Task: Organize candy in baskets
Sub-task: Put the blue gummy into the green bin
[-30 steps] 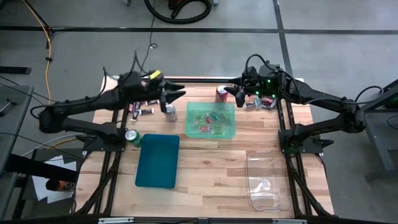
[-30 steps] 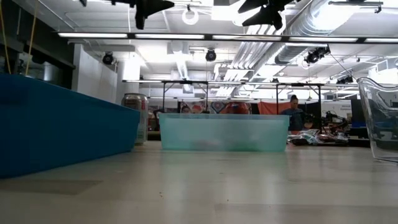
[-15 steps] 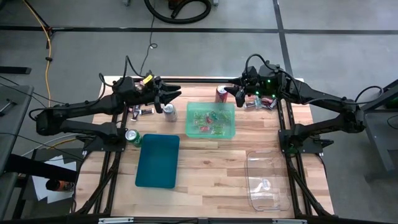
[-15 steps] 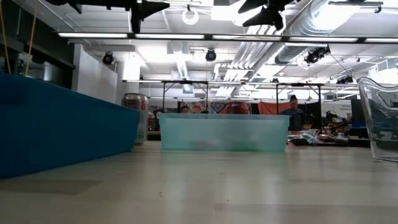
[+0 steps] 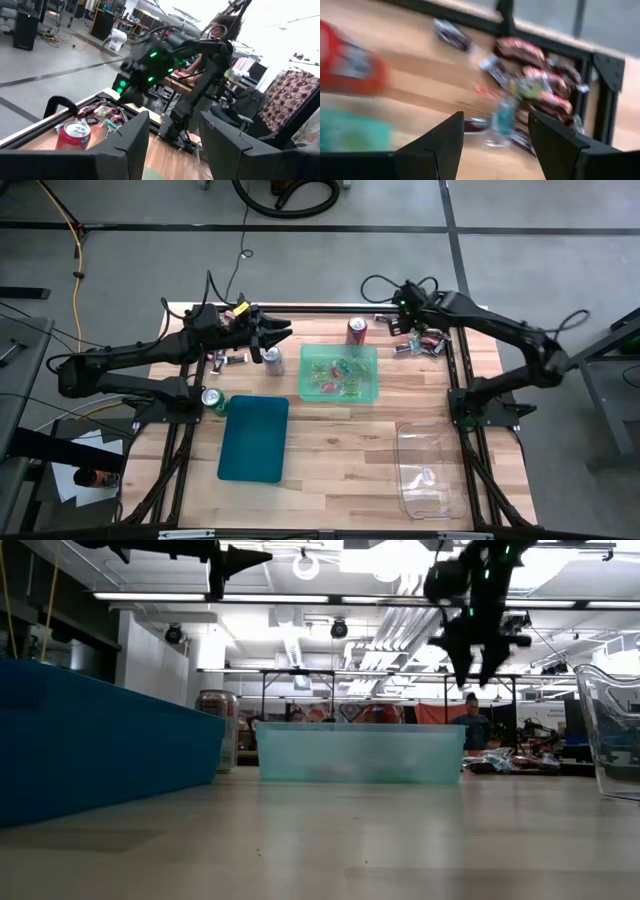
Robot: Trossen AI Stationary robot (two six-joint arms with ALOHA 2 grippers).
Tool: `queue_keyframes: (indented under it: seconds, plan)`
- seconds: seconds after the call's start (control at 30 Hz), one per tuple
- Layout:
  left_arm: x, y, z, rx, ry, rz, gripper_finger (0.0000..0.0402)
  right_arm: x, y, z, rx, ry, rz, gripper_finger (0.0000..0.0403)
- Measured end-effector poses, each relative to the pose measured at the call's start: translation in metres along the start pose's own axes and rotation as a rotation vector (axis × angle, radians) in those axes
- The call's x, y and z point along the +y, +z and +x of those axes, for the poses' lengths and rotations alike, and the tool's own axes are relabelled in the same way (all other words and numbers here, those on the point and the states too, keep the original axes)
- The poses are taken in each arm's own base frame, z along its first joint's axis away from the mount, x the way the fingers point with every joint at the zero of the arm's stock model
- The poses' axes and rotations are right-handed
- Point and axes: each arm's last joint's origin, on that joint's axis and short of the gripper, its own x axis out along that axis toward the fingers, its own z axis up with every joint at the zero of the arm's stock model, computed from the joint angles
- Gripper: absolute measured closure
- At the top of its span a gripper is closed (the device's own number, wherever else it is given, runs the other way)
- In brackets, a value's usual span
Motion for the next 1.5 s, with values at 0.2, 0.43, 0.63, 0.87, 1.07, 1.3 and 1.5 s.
queue_keyframes:
  seconds: [0.2, 0.43, 0.63, 0.87, 1.07, 1.3, 1.5]
  plan:
    - [0.0, 0.0, 0.0, 0.003, 0.002, -0.002, 0.0243, -0.016, -0.021, 0.062, 0.173, -0.031, 0.052, 0.0187]
    - [0.0, 0.0, 0.0, 0.003, 0.002, -0.001, 0.0243, -0.029, -0.03, 0.092, 0.128, 0.013, 0.174, 0.0187]
    - [0.002, 0.001, 0.0, -0.002, 0.012, -0.001, 0.0243, -0.026, -0.033, 0.106, 0.131, 0.027, 0.181, 0.0187]
    - [0.007, 0.003, -0.001, -0.012, 0.033, -0.017, 0.0243, -0.022, -0.038, 0.126, 0.192, -0.037, 0.154, 0.0187]
    - [0.007, 0.003, -0.001, -0.012, 0.032, -0.024, 0.0243, -0.021, -0.039, 0.132, 0.206, -0.043, 0.129, 0.0254]
    - [0.007, 0.003, -0.001, -0.012, 0.032, -0.024, 0.0243, -0.026, -0.033, 0.105, 0.128, 0.002, 0.104, 0.0383]
    - [0.007, 0.003, -0.001, -0.022, 0.053, -0.017, 0.0243, -0.035, -0.024, 0.047, -0.086, 0.122, 0.125, 0.0397]
